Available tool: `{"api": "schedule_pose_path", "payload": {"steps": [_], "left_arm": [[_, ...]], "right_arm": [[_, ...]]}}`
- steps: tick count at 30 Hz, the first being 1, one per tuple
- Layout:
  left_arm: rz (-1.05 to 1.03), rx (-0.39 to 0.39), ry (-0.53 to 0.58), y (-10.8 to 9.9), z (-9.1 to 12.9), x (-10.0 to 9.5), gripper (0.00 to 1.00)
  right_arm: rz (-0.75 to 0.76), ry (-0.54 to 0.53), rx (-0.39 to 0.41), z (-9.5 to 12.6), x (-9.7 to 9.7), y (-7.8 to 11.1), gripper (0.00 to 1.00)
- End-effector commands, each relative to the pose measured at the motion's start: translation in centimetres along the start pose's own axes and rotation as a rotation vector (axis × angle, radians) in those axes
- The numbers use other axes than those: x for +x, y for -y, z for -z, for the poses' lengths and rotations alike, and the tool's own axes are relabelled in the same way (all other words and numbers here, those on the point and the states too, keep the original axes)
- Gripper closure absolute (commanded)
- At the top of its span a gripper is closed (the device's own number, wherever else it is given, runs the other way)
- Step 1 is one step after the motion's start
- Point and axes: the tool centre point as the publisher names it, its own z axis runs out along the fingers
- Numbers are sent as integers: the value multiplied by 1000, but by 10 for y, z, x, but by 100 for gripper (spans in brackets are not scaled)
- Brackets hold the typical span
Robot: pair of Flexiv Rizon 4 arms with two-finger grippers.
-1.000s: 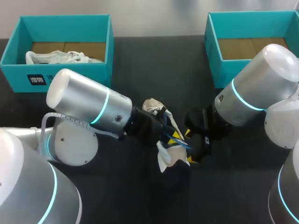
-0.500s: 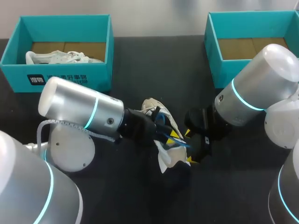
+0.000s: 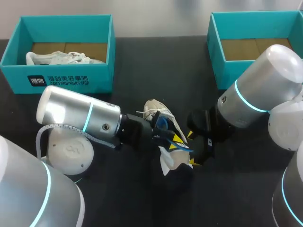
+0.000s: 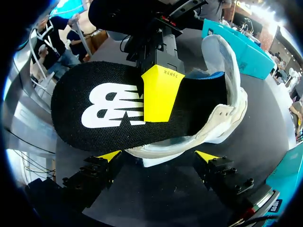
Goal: Take the shoe out of the shoebox, open the shoe tongue, remove and reinsert the insole, then place the shoe into the shoebox
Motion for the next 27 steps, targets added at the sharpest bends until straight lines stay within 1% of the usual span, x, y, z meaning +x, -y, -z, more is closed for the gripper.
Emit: {"api": "schedule_pose_path", "payload": {"steps": [1,5,10,17,21,23,26,27], "left_arm": [[6,19,27,4,-1,-1,100],[17,57,45,11,-2,-3,100],[4,76,48,21,-1,-5,100],[28,140,96,33,3,-10,100],[26,144,113,35,2,-11,100],[30,139,148,36,1,-10,100],[35,165,198,37,3,-9,100],[36,173,197,38,3,-10,100]], "right_arm": [[0,2,1,0,1,0,0],[0,2,1,0,1,0,0],[0,2,1,0,1,0,0],[0,2,1,0,1,0,0],[0,2,1,0,1,0,0],[0,2,1,0,1,0,0],[0,2,1,0,1,0,0],[0,2,1,0,1,0,0]]}}
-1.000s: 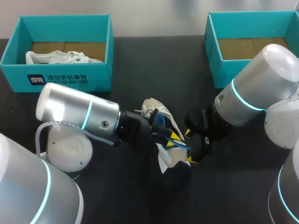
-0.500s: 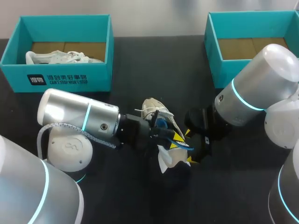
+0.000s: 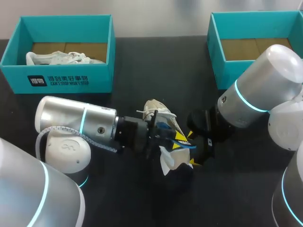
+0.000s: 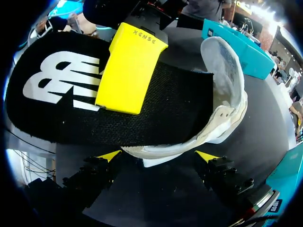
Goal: Take the shoe out of the shoebox, open the shoe tongue, remove and reinsert the insole, then place the shoe into the shoebox
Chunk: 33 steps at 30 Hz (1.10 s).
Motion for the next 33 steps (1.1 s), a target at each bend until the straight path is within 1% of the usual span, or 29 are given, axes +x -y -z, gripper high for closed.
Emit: {"api": "schedule_pose_path", "payload": {"steps": [1,3,6,8,9,12,14,15,16,18,21,29,33], "left_arm": [[-6,22,49,5,-1,8,100],[-20,30,39,7,-5,8,100],[-42,14,15,9,-8,7,100],[-48,-3,-2,7,-9,7,100],[-49,-6,-5,5,-8,7,98],[-60,-26,-16,1,-6,6,89],[-61,-32,-17,-1,-5,5,78],[-64,-37,-19,-2,-4,5,69],[-66,-41,-19,-2,-4,4,65],[-74,-48,-25,-4,-3,4,59],[-82,-60,-36,-7,-1,4,53],[-75,-104,-52,-22,10,0,57],[-76,-132,-99,-30,15,-3,56]], "right_arm": [[0,2,1,0,1,0,0],[0,2,1,0,1,0,0],[0,2,1,0,1,0,0],[0,2,1,0,1,0,0],[0,2,1,0,1,0,0],[0,2,1,0,1,0,0],[0,2,1,0,1,0,0],[0,2,1,0,1,0,0],[0,2,1,0,1,0,0],[0,2,1,0,1,0,0],[0,2,1,0,1,0,0],[0,2,1,0,1,0,0],[0,2,1,0,1,0,0]]}}
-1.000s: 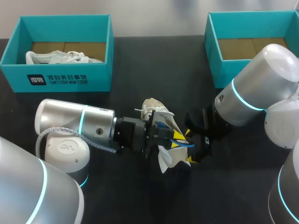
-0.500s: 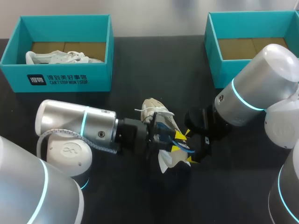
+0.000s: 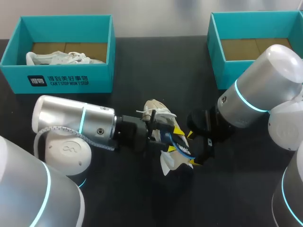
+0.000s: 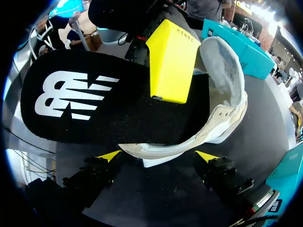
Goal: Take the shoe out of the shoebox, open the shoe tongue, remove and reinsert the insole, then place the shoe into the shoebox
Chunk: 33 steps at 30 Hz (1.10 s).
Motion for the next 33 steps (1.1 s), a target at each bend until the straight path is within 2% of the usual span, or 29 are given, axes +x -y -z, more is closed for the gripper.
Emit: {"api": "schedule_pose_path", "payload": {"steps": [1,9,16,33], "left_arm": [[0,-18,-61,-6,5,-8,56],[1,-55,-192,-18,3,-18,53],[10,-66,-301,-19,0,-14,55],[51,-128,-376,-34,10,4,62]], "right_arm": [[0,2,1,0,1,0,0],[0,2,1,0,1,0,0],[0,2,1,0,1,0,0],[0,2,1,0,1,0,0]]}}
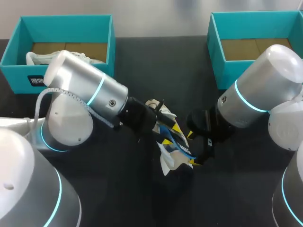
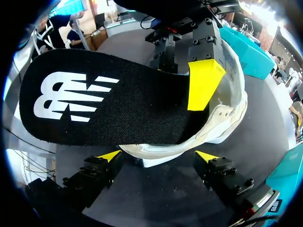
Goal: Take the shoe out of the shoebox, open the shoe tongue, remove and reinsert the insole, then place the shoe into the shoebox
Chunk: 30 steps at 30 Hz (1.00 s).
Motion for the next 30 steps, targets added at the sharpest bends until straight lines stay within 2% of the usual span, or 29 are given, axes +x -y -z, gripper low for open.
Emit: {"api": "schedule_pose_path", "payload": {"steps": [1,7,14,15,17,18,22,30], "left_arm": [[2,-22,-29,-2,2,-1,62],[4,-51,-50,-8,-2,-3,67],[9,-75,-94,-11,-12,-1,69],[7,-85,-100,-12,-13,-1,71],[2,-104,-114,-14,-15,0,84],[2,-105,-117,-15,-16,0,100],[1,-96,-93,-14,-15,3,100],[37,-64,54,-5,-8,12,100]], "right_arm": [[0,2,1,0,1,0,0],[0,2,1,0,1,0,0],[0,2,1,0,1,0,0],[0,2,1,0,1,0,0],[0,2,1,0,1,0,0],[0,2,1,0,1,0,0],[0,2,1,0,1,0,0],[0,2,1,0,1,0,0]]}}
